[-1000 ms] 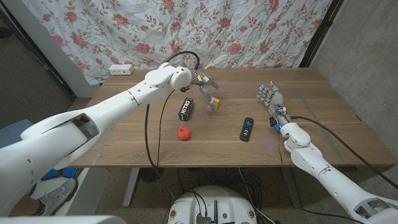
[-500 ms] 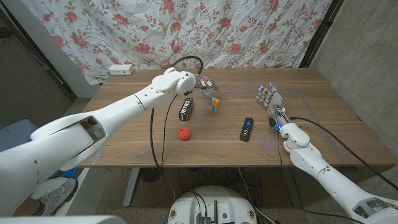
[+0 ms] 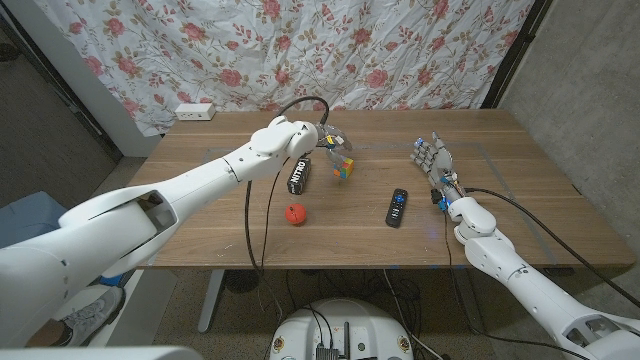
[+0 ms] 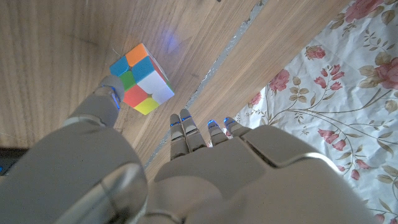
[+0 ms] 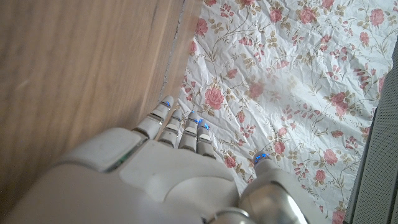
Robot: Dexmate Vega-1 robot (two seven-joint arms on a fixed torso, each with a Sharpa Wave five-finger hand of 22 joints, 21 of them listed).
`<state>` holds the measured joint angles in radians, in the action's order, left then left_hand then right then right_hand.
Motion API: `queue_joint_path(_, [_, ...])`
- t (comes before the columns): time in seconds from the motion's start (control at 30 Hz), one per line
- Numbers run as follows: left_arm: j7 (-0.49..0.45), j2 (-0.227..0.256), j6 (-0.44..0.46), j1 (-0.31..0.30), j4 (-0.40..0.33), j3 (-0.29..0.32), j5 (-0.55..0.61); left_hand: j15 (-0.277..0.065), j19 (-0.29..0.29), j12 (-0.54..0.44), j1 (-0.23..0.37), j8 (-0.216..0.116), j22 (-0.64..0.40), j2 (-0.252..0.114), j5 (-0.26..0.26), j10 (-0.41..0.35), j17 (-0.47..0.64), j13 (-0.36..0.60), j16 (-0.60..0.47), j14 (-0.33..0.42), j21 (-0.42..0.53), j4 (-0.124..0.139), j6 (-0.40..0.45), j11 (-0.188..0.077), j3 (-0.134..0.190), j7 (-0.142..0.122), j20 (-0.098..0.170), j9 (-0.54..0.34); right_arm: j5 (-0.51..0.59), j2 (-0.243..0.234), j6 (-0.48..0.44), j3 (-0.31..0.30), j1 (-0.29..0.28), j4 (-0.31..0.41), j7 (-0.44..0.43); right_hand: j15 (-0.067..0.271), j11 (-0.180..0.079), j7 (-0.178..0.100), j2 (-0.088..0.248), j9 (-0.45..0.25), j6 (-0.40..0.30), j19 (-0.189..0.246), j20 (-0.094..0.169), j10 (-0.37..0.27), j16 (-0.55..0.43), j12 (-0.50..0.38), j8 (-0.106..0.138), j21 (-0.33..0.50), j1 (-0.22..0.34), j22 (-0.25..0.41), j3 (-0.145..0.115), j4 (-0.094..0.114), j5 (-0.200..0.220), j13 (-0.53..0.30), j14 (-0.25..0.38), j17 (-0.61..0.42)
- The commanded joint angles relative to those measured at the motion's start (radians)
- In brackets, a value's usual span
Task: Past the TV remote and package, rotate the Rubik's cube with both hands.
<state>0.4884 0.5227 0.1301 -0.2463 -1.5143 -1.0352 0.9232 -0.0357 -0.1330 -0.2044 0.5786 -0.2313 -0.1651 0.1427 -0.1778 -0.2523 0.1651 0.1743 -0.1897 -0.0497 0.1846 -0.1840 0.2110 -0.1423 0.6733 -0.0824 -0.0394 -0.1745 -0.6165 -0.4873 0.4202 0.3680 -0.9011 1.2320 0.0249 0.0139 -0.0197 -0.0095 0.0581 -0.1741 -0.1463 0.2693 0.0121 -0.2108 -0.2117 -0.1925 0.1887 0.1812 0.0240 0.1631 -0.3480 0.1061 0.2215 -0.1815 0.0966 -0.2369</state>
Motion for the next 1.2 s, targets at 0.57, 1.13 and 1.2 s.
queue_joint_path(0.57, [-0.075,-0.008,0.053,-0.038,0.009,-0.025,0.063,-0.027,0.063,-0.007,0.044,-0.023,-0.003,0.014,0.0,-0.053,0.003,0.005,-0.007,0.064,0.014,0.0,0.05,-0.023,-0.02,-0.01,-0.02,-0.007,-0.011,0.015,-0.006,-0.001,0.004,-0.022,-0.009,-0.006,-0.002,-0.012,0.006,-0.003,-0.004,0.007,-0.007,-0.013,-0.002,-0.001,0.004,0.006,0.0,0.003,-0.003,-0.003,0.002,-0.003,0.005,0.0])
queue_joint_path(1.13, [-0.123,-0.005,0.056,-0.055,0.006,-0.025,0.066,-0.021,0.091,-0.007,0.075,-0.033,-0.002,0.008,-0.002,-0.087,0.003,0.007,-0.005,0.097,0.012,0.002,0.08,-0.026,-0.031,-0.035,-0.017,-0.009,-0.01,0.015,-0.011,0.001,-0.004,-0.013,-0.015,-0.005,0.0,-0.014,0.008,-0.003,-0.006,0.011,-0.011,-0.015,-0.002,-0.001,0.004,0.007,-0.001,0.003,-0.003,-0.002,0.002,-0.003,0.005,0.001])
queue_joint_path(1.2, [-0.136,-0.002,0.065,-0.061,-0.001,-0.024,0.077,-0.023,0.097,-0.007,0.082,-0.035,-0.002,0.005,-0.003,-0.093,0.003,0.008,-0.008,0.112,0.012,0.002,0.086,-0.026,-0.032,-0.033,-0.017,-0.01,-0.011,0.018,-0.01,0.003,-0.004,-0.015,-0.012,-0.005,-0.001,-0.014,0.009,-0.003,-0.007,0.011,-0.011,-0.016,-0.002,-0.001,0.004,0.007,-0.001,0.003,-0.003,-0.002,0.002,-0.003,0.005,0.001])
